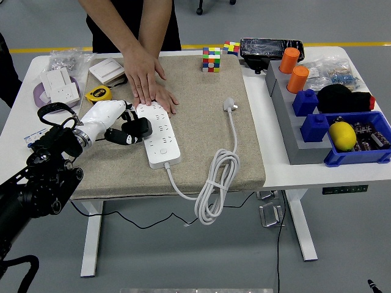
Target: Pick up the plug,place it near the board,insert it into the board,press the button
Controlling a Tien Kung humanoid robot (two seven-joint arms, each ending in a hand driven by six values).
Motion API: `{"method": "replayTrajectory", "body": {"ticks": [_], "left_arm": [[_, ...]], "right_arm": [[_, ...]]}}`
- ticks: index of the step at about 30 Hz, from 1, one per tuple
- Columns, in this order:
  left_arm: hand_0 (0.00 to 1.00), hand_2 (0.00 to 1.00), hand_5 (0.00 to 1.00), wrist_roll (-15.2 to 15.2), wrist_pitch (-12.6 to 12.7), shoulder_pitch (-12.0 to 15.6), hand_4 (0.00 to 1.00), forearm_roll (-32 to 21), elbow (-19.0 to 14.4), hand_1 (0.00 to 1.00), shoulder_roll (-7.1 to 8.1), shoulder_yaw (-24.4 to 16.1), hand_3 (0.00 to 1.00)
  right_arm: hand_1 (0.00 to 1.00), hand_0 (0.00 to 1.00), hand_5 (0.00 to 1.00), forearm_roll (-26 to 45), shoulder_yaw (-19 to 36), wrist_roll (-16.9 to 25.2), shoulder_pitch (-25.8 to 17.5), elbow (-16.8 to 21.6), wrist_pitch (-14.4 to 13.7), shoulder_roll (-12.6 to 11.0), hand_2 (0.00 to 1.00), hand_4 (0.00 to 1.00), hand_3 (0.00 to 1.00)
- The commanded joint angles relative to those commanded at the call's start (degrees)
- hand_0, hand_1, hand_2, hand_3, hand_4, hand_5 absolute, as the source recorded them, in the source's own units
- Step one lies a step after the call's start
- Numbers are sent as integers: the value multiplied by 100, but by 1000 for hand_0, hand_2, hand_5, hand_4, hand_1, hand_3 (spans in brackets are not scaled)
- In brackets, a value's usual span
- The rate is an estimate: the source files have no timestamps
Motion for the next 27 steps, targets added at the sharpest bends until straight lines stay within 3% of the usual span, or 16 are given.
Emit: {"method": "replayTrajectory", "body": {"ticks": [27], "left_arm": [[589, 422, 78, -8, 18, 25, 564, 0, 61, 552, -18, 28, 477]], "right_arm": [[748, 812, 998, 8, -23, 4, -2, 1, 3, -4, 746, 998, 771]]}}
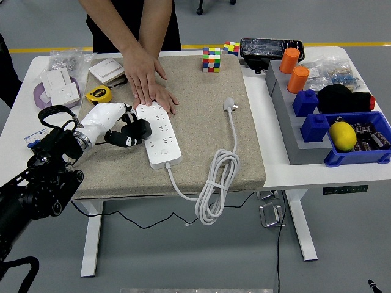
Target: Pick up the plug,place it near the board,insert it into the board,press the button
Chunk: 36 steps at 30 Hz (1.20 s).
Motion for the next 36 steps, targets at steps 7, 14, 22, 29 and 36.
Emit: {"method": "replayTrajectory", "body": {"ticks": [7, 14, 22, 29, 36], "left_arm": [[594, 444, 103, -14, -31, -1, 583, 0, 7, 558, 0, -4, 486], [621, 522, 146, -23, -71, 1, 703, 0, 15, 648, -1, -34, 533], [780, 795, 262, -10, -138, -10, 957, 0, 27, 845, -3, -68, 791], [834, 871, 311, -5, -146, -23, 998, 0, 31, 899, -7, -108, 875], [842, 881, 320, 2, -237, 4, 998, 0, -29, 911, 9, -120, 879]], "right_arm": [[748, 811, 998, 18, -5, 11, 1, -4, 5, -3, 746, 998, 771], [749, 811, 998, 51, -12, 26, -2, -8, 18, -4, 747, 998, 771], [750, 812, 998, 118, -25, 30, 5, -20, 85, -9, 747, 998, 772], [749, 813, 998, 157, -38, 11, 20, -27, 144, -12, 747, 998, 775], [750, 823, 998, 155, -16, 28, 10, -29, 134, -13, 747, 998, 775]]}}
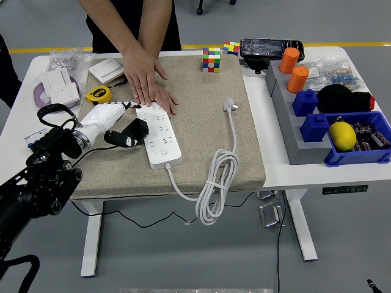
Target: Pick up the plug,place it near the board,insert it into the board,press the button
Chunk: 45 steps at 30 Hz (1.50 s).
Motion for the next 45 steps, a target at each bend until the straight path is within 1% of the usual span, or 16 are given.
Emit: {"method": "replayTrajectory", "body": {"ticks": [2, 3, 8, 9, 11, 13, 16, 17, 19, 22, 25, 26, 27, 30, 33, 45], "left_arm": [[842, 881, 320, 4, -71, 34, 998, 0, -93, 911, 15, 10, 879], [922, 933, 532, 3, -113, 54, 998, 0, -153, 971, 23, 9, 931], [922, 933, 532, 10, -549, 252, 998, 0, -675, 971, 34, -259, 931], [998, 987, 967, 48, -623, 334, 998, -96, -847, 998, 19, -371, 990], [998, 987, 967, 168, -681, 495, 998, -473, -1175, 998, -25, -550, 990], [998, 987, 967, 353, -651, 690, 998, -934, -1543, 998, -89, -693, 990], [998, 991, 998, 795, -468, 1031, 998, -1642, -2158, 998, -244, -885, 995], [998, 991, 998, 1020, -351, 1197, 998, -1903, -2403, 998, -336, -955, 995], [998, 991, 998, 1420, -201, 1436, 998, -2387, -2852, 998, -427, -983, 995], [998, 979, 998, 1962, -139, 1810, 998, -3132, -3482, 998, -553, -980, 967], [998, 979, 998, 2293, -187, 2044, 998, -3822, -3809, 998, -621, -962, 967], [998, 979, 998, 2356, -209, 2103, 998, -4014, -3858, 998, -642, -966, 967], [998, 960, 998, 2390, -223, 2139, 998, -4136, -3882, 998, -657, -969, 923], [998, 960, 998, 2474, -330, 2264, 998, -4136, -3846, 998, -714, -963, 923], [998, 950, 998, 2455, -400, 2285, 998, -3967, -3735, 998, -710, -919, 898], [998, 945, 998, 2271, -563, 2147, 998, -3103, -3283, 998, -668, -770, 896]], "right_arm": [[750, 823, 998, -5, 7, 2, -2, 0, -8, 1, 747, 998, 775], [753, 825, 998, -9, 12, 2, -3, 0, -12, 2, 747, 998, 775], [753, 825, 998, -23, 35, 5, -11, 3, -28, 7, 747, 998, 775], [754, 825, 998, -28, 37, 5, -12, 3, -32, 7, 749, 998, 775], [754, 825, 998, -36, 53, 5, -17, 3, -41, 10, 749, 998, 775], [754, 825, 998, -46, 69, 5, -26, 2, -44, 15, 749, 998, 775], [754, 825, 998, -57, 86, 3, -40, 1, -51, 21, 749, 998, 776], [754, 825, 998, -65, 90, 1, -46, 2, -51, 24, 749, 998, 776], [754, 825, 998, -71, 97, 0, -54, 1, -52, 31, 749, 998, 776], [754, 824, 998, -80, 97, 2, -62, 2, -53, 36, 749, 998, 775], [754, 824, 998, -88, 88, 0, -68, 2, -54, 38, 749, 998, 775], [754, 824, 998, -89, 88, 0, -71, 2, -55, 38, 749, 998, 775], [754, 822, 998, -89, 86, 0, -73, 2, -55, 39, 748, 998, 775], [754, 822, 998, -92, 77, -1, -84, 1, -55, 43, 748, 998, 775], [753, 823, 998, -99, 72, -4, -85, 1, -56, 43, 748, 998, 775], [754, 823, 998, -106, 64, -10, -97, 0, -61, 39, 748, 998, 775]]}}
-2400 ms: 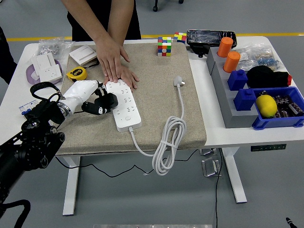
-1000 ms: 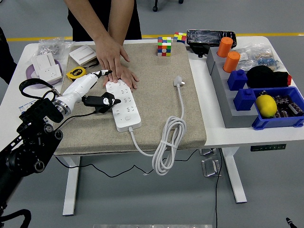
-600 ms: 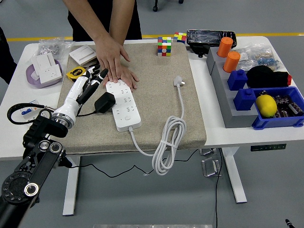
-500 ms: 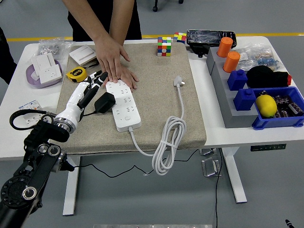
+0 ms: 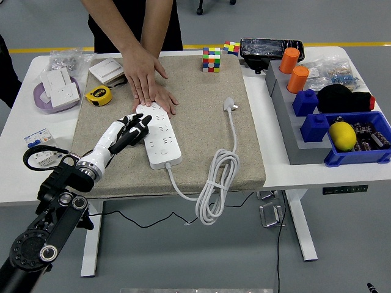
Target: Pick up the plug,place it near the board,insert it into the board,press the button
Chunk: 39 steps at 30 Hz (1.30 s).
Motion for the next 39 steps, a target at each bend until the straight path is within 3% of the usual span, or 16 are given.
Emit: {"method": "replayTrajectory", "body": {"ticks": [17, 39], "left_arm": [[998, 934, 998, -94, -8, -277, 998, 402, 130, 996, 0, 336, 890], [998, 927, 998, -177, -8, -401, 998, 787, 159, 982, 13, 823, 889]], "right_arm": [[751, 822, 998, -3, 24, -4, 35, 7, -5, -13, 747, 998, 775], [751, 821, 998, 5, 28, -2, 42, 6, -9, -28, 747, 998, 774]]}}
